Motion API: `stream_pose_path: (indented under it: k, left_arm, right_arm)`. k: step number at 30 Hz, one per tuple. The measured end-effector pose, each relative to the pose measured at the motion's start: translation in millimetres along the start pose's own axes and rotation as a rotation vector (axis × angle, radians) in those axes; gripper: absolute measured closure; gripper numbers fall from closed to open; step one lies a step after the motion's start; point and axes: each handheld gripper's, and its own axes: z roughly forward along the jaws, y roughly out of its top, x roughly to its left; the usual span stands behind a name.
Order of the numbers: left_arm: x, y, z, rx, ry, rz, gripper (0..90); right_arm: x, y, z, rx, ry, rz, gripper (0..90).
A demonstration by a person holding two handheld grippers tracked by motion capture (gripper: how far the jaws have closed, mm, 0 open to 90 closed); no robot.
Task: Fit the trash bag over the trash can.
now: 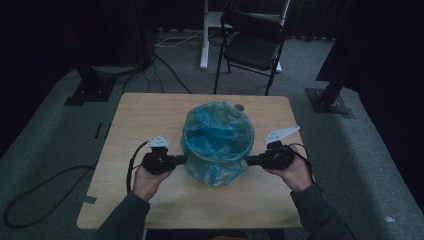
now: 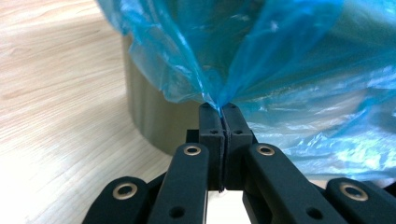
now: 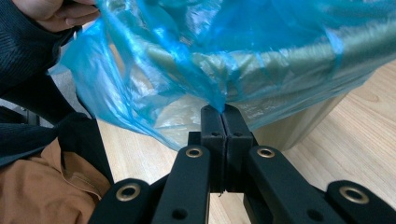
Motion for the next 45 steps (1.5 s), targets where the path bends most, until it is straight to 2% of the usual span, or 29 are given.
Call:
stream_pose_path:
  k: [1, 4, 6, 8, 12, 15, 16, 17, 18, 23, 27, 31, 36, 40, 45]
  left_arm:
    - [2.5, -1.0, 1.4, 0.007, 0.008, -0.013, 88.8]
    - [4.9, -1.5, 3.5, 0.011, 0.019, -0.020, 88.7]
    - [5.5, -1.6, 4.1, 0.010, 0.024, -0.021, 88.5]
    - [8.9, -2.3, 4.8, 0.016, 0.038, -0.038, 87.9]
    - [11.3, -3.6, 2.7, 0.005, 0.052, -0.047, 78.7]
    - [15.2, -4.6, -8.2, -0.033, 0.063, -0.056, 68.4]
    - [15.2, -4.6, -8.2, -0.033, 0.063, -0.056, 66.2]
    - [16.7, -4.4, -15.3, -0.057, 0.068, -0.060, 63.8]
    - [16.7, -4.4, -15.3, -0.057, 0.068, -0.060, 63.5]
    - [18.3, 1.2, -30.3, -0.120, 0.051, -0.058, 60.6]
    - [17.6, 5.8, -35.5, -0.138, 0.054, -0.045, 58.4]
    - [20.3, 16.8, -39.5, -0.166, 0.058, -0.045, 58.2]
    - [20.6, 35.6, -39.3, -0.188, 0.061, -0.024, 57.7]
    - [21.8, 49.8, -34.7, -0.200, 0.064, -0.025, 57.7]
    - [27.3, 65.2, -24.9, -0.193, 0.080, -0.031, 57.9]
  right_arm:
    - [-2.1, -1.5, 0.7, 0.006, -0.005, 0.005, 89.6]
    - [-4.7, -2.7, 1.6, 0.028, -0.029, 0.004, 89.7]
    - [-6.0, -3.2, 1.6, 0.030, -0.029, 0.010, 89.7]
    - [-10.3, -5.2, 0.2, 0.045, -0.058, 0.025, 89.8]
    - [-12.6, -8.3, -1.0, 0.050, -0.058, 0.031, 89.5]
    - [-12.6, -8.1, -6.5, 0.031, -0.064, 0.023, 77.8]
    - [-12.6, -8.1, -6.5, 0.031, -0.064, 0.023, 77.8]
    - [-13.3, -7.7, -13.9, 0.005, -0.063, 0.020, 74.0]
    - [-13.3, -7.7, -13.9, 0.005, -0.063, 0.020, 74.0]
    - [-15.6, -4.3, -29.0, -0.046, -0.089, 0.023, 70.5]
    - [-17.7, -0.7, -35.2, -0.070, -0.093, 0.023, 68.9]
    - [-17.6, 0.6, -42.0, -0.083, -0.081, 0.016, 64.7]
    - [-19.4, 3.4, -48.5, -0.109, -0.089, 0.016, 60.8]
    - [-27.0, 10.6, -46.6, -0.128, -0.116, 0.034, 61.4]
    - [-38.9, 21.3, -40.7, -0.172, -0.136, 0.061, 63.5]
